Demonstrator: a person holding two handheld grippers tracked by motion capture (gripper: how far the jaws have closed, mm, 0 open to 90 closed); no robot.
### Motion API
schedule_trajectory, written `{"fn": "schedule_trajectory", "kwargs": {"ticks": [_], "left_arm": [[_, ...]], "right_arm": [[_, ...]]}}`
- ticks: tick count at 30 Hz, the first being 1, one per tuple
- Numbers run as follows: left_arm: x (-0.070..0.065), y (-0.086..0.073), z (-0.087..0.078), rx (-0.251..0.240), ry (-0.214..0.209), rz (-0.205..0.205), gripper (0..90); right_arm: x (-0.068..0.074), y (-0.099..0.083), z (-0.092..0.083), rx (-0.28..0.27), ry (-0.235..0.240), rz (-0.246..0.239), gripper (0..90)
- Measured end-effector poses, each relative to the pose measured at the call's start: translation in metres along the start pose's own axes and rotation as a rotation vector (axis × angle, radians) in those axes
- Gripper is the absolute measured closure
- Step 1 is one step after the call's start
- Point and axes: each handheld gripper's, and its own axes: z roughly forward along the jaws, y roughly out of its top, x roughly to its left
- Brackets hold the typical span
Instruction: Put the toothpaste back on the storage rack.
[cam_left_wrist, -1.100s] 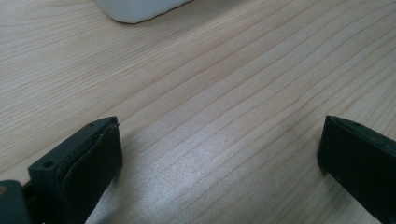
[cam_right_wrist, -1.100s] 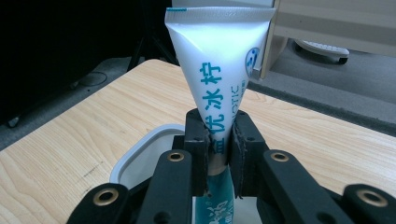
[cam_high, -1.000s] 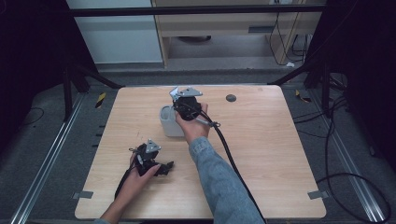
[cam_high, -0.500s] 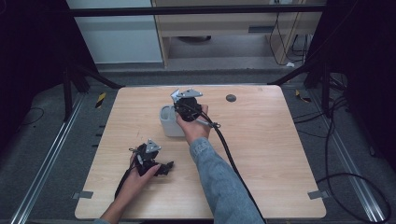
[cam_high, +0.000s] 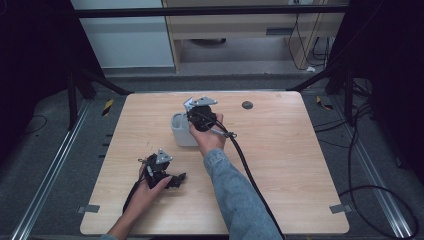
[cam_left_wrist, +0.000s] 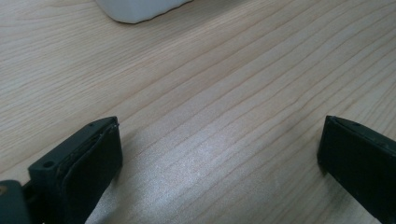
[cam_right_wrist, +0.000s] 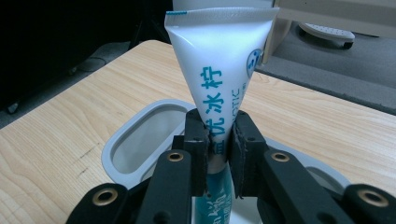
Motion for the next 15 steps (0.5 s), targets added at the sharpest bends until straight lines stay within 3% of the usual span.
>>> {"fn": "schedule_trajectory", "kwargs": {"ticks": [15], "left_arm": [[0.0,0.0,0.0,0.0,0.0,0.0,0.0]], "right_arm": [[0.0006,0.0003,0.0037,0.008,0.004,0.009,78.2]]}}
